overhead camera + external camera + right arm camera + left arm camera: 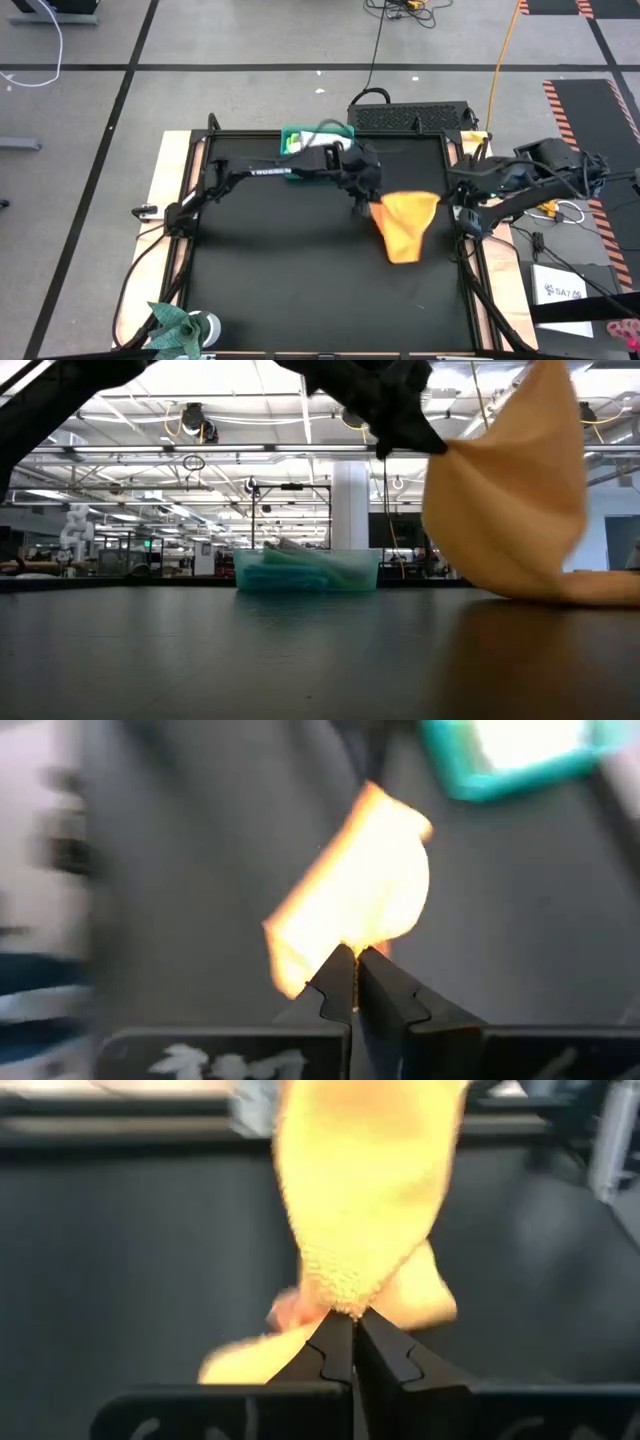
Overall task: Fold microfiber towels
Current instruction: Fold the orange microfiber towel
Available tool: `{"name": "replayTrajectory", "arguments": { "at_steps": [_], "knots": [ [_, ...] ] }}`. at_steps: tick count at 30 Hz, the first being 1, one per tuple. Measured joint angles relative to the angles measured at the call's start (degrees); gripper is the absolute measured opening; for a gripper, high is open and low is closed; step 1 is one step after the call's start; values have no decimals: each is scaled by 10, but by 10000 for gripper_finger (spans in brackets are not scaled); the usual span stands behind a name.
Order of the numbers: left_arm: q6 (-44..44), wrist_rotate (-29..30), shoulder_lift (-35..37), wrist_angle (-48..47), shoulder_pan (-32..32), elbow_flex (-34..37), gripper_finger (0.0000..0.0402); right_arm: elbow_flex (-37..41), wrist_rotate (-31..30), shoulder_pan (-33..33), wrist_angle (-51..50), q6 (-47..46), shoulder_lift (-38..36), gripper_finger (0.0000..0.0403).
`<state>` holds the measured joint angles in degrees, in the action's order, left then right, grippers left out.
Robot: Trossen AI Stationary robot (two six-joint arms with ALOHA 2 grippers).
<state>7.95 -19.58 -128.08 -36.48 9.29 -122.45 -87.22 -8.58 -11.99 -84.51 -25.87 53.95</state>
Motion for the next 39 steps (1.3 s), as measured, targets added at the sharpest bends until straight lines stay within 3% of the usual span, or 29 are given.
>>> {"name": "replayTrajectory", "arguments": {
  "at_steps": [7,16,21,27,29,32,39],
  "knots": [
    [14,51,83,10,48,-2,2,0,-207,33,-43,114,-5,0],
    [21,79,118,53,83,-2,2,-32,-366,97,42,353,-3,0],
    [18,81,118,43,90,-2,3,-85,-373,121,71,404,-3,0],
    [27,82,118,2,90,4,3,-103,-286,130,-11,325,-10,0],
    [27,82,118,-15,90,5,4,-102,-274,132,-58,289,-5,0],
    [37,89,114,-19,90,5,2,-91,-271,132,-47,300,-4,0],
    [45,92,100,29,92,5,4,-93,-383,143,-8,439,11,0]
  ]
}}
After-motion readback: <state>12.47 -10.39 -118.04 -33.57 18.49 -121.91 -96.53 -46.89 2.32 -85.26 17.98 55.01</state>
